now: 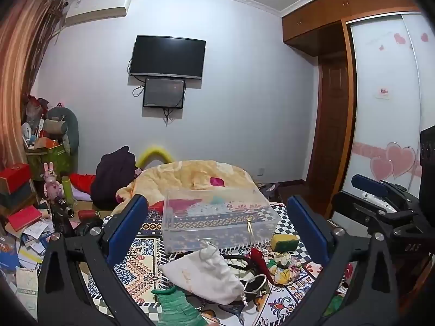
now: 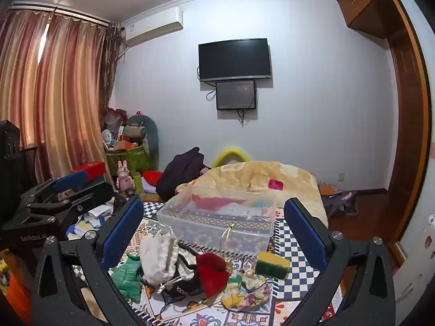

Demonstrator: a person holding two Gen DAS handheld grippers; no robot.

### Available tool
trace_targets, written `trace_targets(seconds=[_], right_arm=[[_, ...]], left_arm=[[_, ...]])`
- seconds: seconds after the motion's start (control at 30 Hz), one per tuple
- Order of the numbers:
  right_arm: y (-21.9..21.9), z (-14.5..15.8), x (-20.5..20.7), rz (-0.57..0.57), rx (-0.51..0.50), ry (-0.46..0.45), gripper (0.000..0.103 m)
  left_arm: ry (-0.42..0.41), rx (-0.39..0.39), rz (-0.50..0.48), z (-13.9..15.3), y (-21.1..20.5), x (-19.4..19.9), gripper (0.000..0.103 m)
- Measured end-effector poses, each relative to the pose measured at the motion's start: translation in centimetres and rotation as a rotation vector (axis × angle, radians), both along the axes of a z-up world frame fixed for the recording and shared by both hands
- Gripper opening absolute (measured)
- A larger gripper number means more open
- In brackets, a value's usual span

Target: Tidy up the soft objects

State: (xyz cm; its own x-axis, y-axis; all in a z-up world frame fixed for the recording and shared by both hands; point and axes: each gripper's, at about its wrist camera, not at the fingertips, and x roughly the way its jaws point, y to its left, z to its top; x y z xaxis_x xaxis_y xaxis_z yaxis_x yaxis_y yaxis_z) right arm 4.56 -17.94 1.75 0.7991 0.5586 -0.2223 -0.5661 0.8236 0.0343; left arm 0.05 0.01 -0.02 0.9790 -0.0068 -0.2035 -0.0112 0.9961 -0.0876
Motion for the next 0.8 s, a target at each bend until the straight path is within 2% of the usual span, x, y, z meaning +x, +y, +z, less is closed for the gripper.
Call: trace_targets(seconds=[0.27,0.8], right_arm=[[0.0,0.3,0.0,0.005,0.0,0.001,0.103],[-0.2,0.6,-0.6,0.009,0.011,0.0,0.103]], left_arm=[[0.004,0.0,-0.007,0.1,0.7,0.7,0.103],[-0.013,0.015,0.0,0.1,-0.2,-0.5,0.103]])
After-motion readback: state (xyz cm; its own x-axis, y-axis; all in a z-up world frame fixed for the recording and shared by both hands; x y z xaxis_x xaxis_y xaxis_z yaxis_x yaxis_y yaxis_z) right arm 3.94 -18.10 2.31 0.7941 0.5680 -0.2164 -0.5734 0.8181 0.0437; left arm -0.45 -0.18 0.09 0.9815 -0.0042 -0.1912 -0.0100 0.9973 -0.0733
